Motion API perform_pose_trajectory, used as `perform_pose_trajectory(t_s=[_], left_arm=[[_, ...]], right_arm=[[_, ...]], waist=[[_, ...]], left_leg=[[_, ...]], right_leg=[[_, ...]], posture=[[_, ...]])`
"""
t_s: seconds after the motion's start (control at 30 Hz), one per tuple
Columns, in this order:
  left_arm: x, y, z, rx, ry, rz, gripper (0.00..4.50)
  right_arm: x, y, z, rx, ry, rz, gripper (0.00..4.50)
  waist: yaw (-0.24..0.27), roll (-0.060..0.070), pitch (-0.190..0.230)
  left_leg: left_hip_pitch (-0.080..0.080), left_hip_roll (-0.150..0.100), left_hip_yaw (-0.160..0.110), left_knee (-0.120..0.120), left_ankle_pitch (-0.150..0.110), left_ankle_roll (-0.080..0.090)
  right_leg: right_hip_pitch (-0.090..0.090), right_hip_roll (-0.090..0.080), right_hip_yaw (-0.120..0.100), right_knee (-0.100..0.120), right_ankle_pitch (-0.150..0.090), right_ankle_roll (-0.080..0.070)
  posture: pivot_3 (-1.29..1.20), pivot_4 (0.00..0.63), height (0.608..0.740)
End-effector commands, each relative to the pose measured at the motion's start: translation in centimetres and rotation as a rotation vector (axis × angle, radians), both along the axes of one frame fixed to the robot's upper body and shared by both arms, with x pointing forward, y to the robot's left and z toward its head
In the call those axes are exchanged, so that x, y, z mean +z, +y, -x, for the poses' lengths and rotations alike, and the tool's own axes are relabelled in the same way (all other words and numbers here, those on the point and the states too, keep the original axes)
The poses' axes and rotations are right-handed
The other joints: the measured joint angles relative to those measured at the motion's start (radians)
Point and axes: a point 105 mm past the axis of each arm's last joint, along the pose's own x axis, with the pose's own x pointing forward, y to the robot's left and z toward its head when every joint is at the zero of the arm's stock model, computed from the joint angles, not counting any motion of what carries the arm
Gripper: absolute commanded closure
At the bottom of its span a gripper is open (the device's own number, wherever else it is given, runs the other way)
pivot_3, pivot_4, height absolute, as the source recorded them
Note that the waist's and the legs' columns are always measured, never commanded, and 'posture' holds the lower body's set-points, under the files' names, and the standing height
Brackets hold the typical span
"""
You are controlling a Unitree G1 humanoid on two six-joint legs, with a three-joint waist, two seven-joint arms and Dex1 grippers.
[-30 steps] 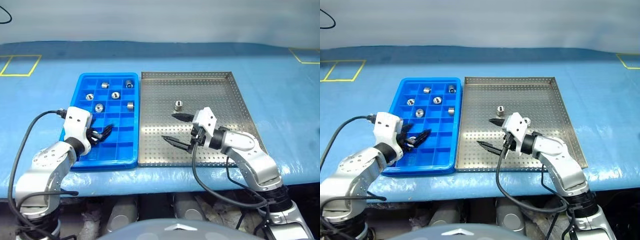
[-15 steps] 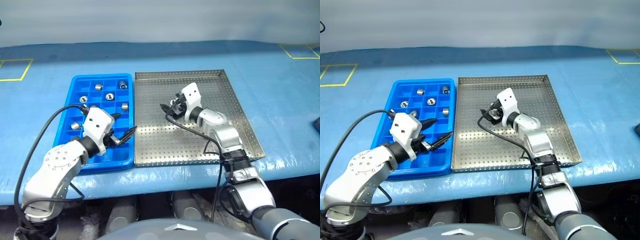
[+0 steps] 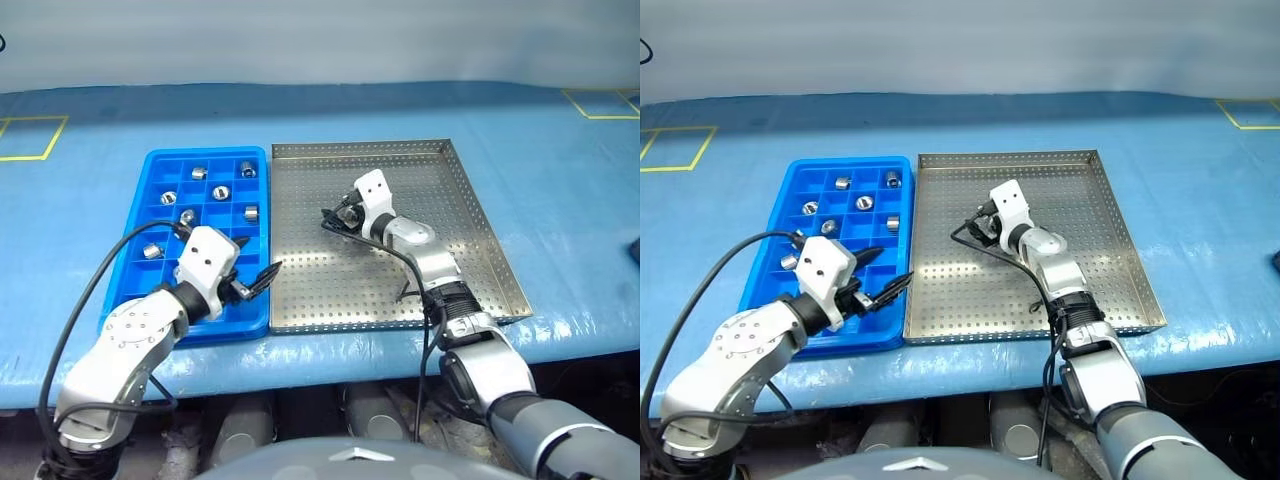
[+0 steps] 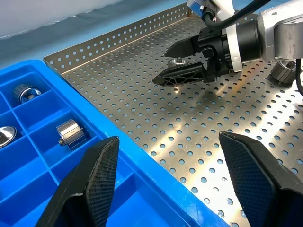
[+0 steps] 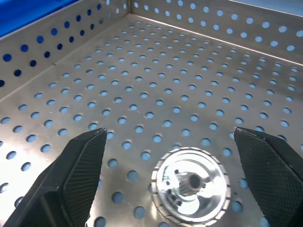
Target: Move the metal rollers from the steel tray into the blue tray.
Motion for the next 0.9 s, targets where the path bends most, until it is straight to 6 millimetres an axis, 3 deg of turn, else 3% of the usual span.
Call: perform_pose_trajectory(t_s=[0.03, 0.27, 0.37, 0.6, 0.8, 0.9], left_arm=[[1.1, -0.3, 0.1, -0.013, -0.063, -0.003, 0.84], [1.0, -0.3, 0.0, -0.011, -0.065, -0.007, 0.84], [0.9, -0.1, 0.0, -0.006, -0.064, -0.009, 0.81], [0.9, 0.0, 0.0, 0.003, -0.062, -0.007, 0.81], [0.8, 0.0, 0.0, 0.007, -0.060, -0.006, 0.81], [0.8, 0.5, 0.1, 0.027, -0.055, -0.009, 0.81]], right_arm=[[1.9, -0.4, -0.6, -0.019, -0.063, -0.024, 0.00], [0.5, -0.5, -0.3, -0.024, -0.004, -0.010, 0.00], [0.3, -0.2, -0.1, -0.014, 0.004, -0.013, 0.56], [-0.1, -0.2, 0.3, -0.010, 0.019, -0.009, 2.79], [0.5, -0.2, 0.7, -0.002, 0.003, -0.028, 2.79], [2.0, 0.9, 1.5, 0.077, -0.052, -0.033, 2.79]], waist=[[-0.001, 0.000, 0.000], [-0.002, 0.000, 0.000], [-0.002, 0.000, 0.000], [-0.002, 0.000, 0.000], [0.000, 0.000, 0.000], [-0.001, 0.000, 0.000]], left_leg=[[0.000, 0.000, 0.000, 0.000, 0.000, 0.000], [0.000, 0.000, 0.000, 0.000, 0.000, 0.000], [0.000, 0.000, 0.000, 0.000, 0.000, 0.000], [0.000, 0.000, 0.000, 0.000, 0.000, 0.000], [0.000, 0.000, 0.000, 0.000, 0.000, 0.000], [0.000, 0.000, 0.000, 0.000, 0.000, 0.000]], right_leg=[[0.000, 0.000, 0.000, 0.000, 0.000, 0.000], [0.000, 0.000, 0.000, 0.000, 0.000, 0.000], [0.000, 0.000, 0.000, 0.000, 0.000, 0.000], [0.000, 0.000, 0.000, 0.000, 0.000, 0.000], [0.000, 0.000, 0.000, 0.000, 0.000, 0.000], [0.000, 0.000, 0.000, 0.000, 0.000, 0.000]], posture=[[-0.06, 0.150, 0.740], [-0.06, 0.150, 0.740], [-0.06, 0.150, 0.740], [-0.06, 0.150, 0.740], [-0.06, 0.150, 0.740], [-0.06, 0.150, 0.740]])
